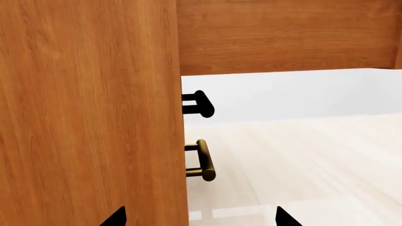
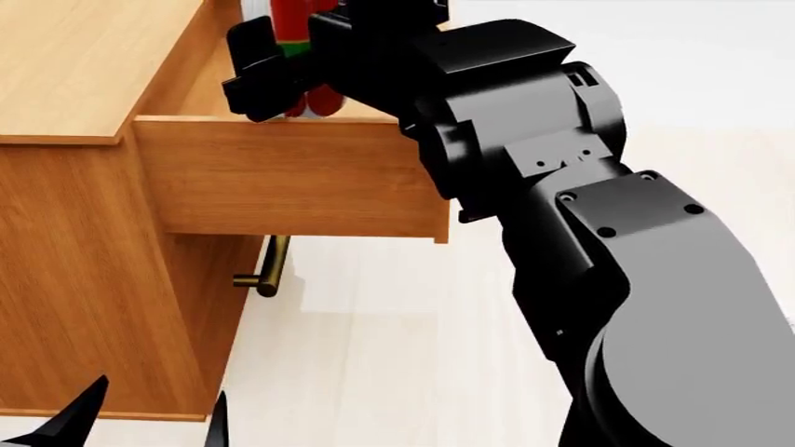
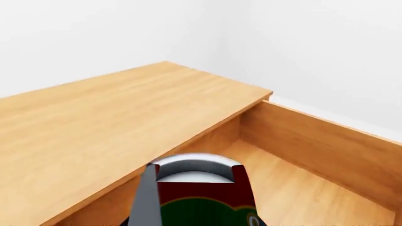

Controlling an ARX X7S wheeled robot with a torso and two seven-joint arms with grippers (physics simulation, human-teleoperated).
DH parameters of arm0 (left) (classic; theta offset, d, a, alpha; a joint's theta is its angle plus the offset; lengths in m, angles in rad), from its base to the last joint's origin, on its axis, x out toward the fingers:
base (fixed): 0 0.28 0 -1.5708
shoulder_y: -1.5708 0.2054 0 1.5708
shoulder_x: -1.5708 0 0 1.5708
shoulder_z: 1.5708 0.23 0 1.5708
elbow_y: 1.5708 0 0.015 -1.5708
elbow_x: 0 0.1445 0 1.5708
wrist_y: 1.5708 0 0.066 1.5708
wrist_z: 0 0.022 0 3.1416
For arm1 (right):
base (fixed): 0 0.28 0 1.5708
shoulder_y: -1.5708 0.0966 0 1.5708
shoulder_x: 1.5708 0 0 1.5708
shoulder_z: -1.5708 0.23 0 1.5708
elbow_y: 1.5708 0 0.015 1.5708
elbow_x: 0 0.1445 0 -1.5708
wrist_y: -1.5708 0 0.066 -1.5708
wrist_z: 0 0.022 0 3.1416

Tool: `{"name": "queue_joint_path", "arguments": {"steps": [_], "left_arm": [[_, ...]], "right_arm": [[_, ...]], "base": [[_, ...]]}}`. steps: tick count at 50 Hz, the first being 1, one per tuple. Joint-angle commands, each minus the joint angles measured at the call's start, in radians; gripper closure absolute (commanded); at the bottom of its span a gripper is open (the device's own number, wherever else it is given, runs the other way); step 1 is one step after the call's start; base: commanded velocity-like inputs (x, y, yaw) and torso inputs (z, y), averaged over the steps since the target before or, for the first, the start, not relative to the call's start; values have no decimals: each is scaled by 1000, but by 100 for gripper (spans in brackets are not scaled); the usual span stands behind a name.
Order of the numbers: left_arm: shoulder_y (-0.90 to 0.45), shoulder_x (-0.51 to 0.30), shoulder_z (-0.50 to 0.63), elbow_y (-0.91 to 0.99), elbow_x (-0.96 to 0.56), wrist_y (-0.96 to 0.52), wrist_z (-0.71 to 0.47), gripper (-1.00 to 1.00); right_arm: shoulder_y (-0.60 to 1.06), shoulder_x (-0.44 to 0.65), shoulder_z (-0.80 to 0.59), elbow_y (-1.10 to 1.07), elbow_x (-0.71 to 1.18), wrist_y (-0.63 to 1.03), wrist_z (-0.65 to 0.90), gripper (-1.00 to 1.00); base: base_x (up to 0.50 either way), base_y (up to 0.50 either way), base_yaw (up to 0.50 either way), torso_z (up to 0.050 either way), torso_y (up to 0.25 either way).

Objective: Put the ketchup in the top drawer of the cabinet.

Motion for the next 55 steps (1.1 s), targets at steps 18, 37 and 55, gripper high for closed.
{"name": "queue_joint_path", "arguments": {"steps": [18, 37, 55], "left_arm": [[-2, -4, 6, -4, -2, 5, -4, -100], [-9, -5, 13, -1, -4, -2, -8, -100], [-8, -8, 16, -5, -6, 6, -8, -100]], "right_arm": [[-2, 0, 21, -10, -55, -25, 0, -100], [32, 0, 29, 15, 26, -176, 48, -100], [74, 0, 10, 34, 93, -308, 106, -100]], "base": [[0, 0, 0, 0, 0], [0, 0, 0, 0, 0], [0, 0, 0, 0, 0]]}}
